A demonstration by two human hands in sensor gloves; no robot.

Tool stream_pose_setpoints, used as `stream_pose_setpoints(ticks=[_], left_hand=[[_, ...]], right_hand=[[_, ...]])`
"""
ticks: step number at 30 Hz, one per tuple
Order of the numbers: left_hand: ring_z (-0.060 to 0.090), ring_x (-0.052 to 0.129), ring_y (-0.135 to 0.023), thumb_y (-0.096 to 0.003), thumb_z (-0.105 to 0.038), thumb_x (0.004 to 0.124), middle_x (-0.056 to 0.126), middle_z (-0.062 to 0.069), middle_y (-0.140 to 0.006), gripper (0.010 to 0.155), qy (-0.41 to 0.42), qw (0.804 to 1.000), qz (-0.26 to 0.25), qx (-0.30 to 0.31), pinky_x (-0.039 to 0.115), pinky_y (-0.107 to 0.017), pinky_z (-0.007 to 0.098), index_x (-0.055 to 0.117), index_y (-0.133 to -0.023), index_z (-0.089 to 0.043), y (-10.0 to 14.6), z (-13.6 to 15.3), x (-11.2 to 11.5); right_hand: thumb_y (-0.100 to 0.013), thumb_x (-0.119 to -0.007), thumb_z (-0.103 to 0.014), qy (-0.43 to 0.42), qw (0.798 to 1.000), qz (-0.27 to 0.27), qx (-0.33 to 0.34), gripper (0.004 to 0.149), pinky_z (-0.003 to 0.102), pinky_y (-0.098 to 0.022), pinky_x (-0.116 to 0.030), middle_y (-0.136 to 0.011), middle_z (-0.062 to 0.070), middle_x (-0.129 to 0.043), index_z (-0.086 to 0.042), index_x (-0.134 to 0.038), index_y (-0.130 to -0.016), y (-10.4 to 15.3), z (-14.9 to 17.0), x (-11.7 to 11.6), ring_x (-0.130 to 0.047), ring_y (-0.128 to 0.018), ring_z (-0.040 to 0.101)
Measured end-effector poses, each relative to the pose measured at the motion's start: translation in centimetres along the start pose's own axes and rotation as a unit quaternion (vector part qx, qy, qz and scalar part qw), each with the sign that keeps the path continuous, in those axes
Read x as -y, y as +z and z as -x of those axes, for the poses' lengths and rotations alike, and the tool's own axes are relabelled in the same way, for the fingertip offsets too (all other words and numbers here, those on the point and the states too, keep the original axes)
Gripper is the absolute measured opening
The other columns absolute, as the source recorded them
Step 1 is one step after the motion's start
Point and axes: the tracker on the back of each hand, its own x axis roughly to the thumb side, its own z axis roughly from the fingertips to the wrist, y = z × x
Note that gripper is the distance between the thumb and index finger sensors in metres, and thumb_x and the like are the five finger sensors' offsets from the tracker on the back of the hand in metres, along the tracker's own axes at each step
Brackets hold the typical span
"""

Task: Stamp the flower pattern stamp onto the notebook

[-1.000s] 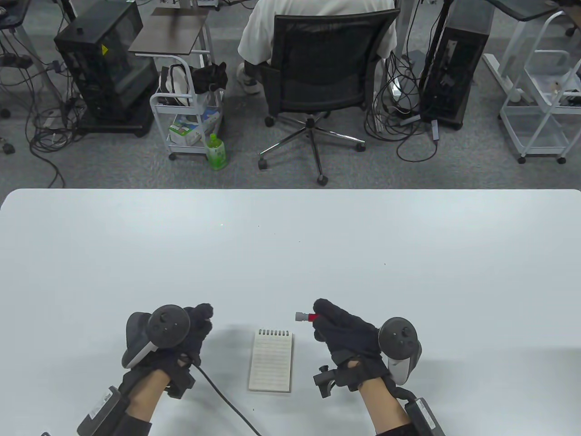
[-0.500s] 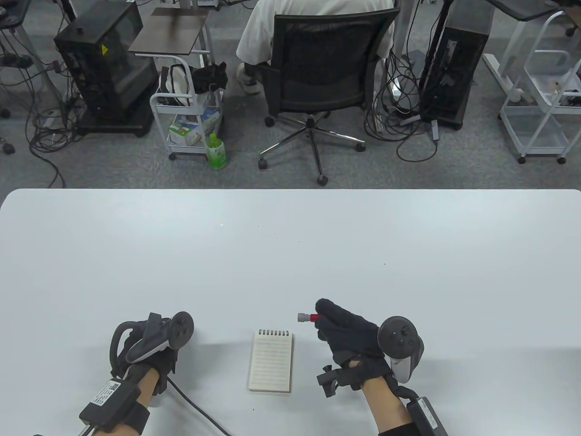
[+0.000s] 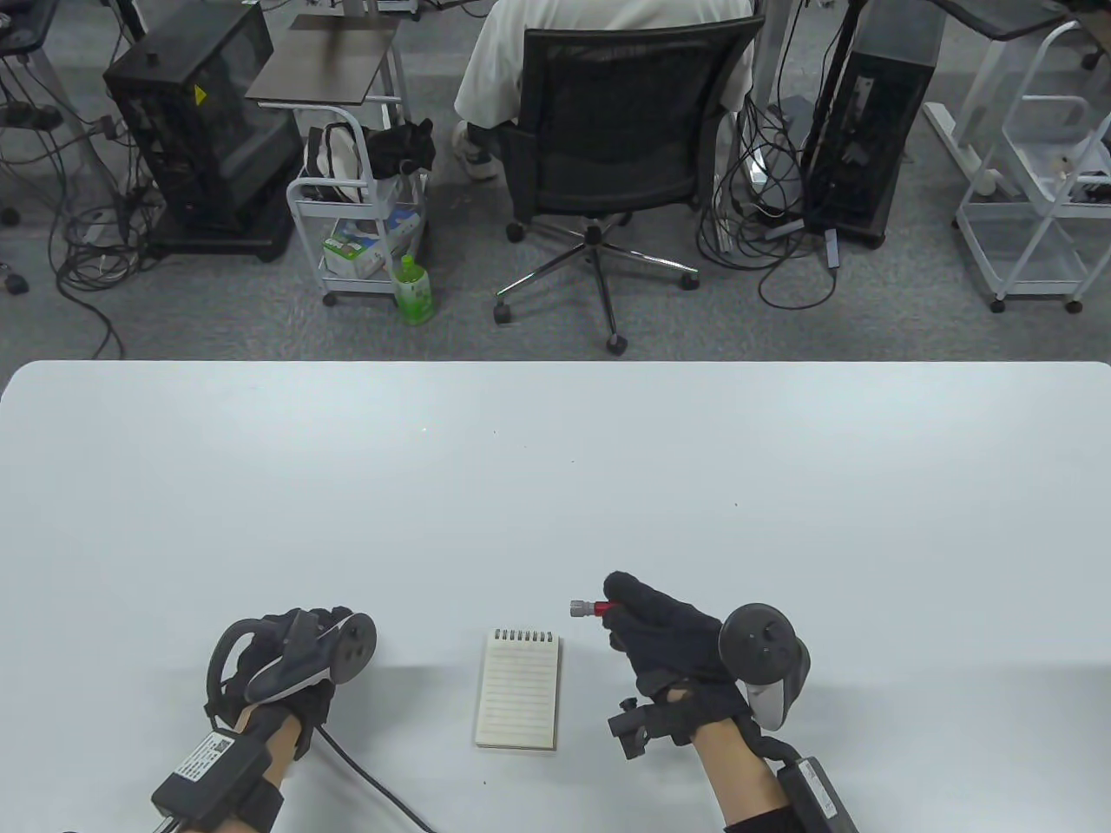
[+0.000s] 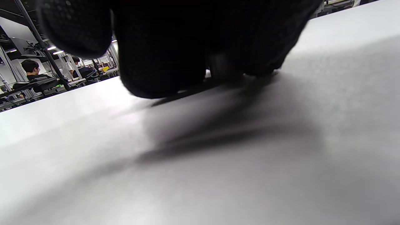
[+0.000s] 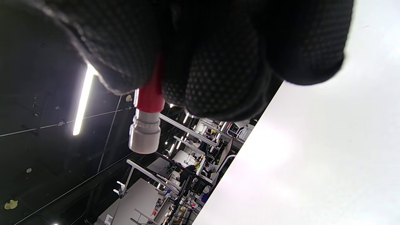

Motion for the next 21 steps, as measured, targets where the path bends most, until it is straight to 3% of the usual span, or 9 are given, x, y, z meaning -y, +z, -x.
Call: stream_pose_setpoints(ticks=[7,14,21], left_hand=[[0.041,0.08,-0.087,-0.0393,-0.046,0.081,0.067,0.015,-0.105,0.071,0.025,0.998,0.049,-0.007,0.061,-0.061,0.065,0.06,-0.102,-0.019,0.1,0.9,-2.4],[0.044,0.072,-0.093,-0.0367,-0.06,0.075,0.059,0.016,-0.109,0.082,0.066,0.996,0.008,0.053,0.056,-0.063,0.067,0.054,-0.105,-0.021,0.7,-1.9,-6.4],[0.047,0.062,-0.098,-0.0339,-0.066,0.073,0.051,0.017,-0.112,0.09,0.151,0.98,0.036,0.124,0.051,-0.064,0.069,0.047,-0.107,-0.021,0.1,-7.5,-5.0]], right_hand=[[-0.037,-0.09,-0.03,-0.019,1.0,0.001,-0.011,0.047,0.05,-0.039,-0.083,-0.065,0.015,-0.094,-0.017,-0.086,-0.081,-0.1,0.2,0.0,-0.104,-0.039,0.026],[-0.037,-0.09,-0.03,-0.016,1.0,-0.002,-0.011,0.046,0.05,-0.04,-0.082,-0.065,0.015,-0.093,-0.017,-0.086,-0.081,-0.1,0.2,0.1,-0.103,-0.04,0.027],[-0.037,-0.09,-0.03,-0.005,1.0,-0.012,-0.008,0.046,0.051,-0.04,-0.082,-0.065,0.016,-0.093,-0.017,-0.086,-0.081,-0.1,0.2,-0.1,-0.102,-0.04,0.027]])
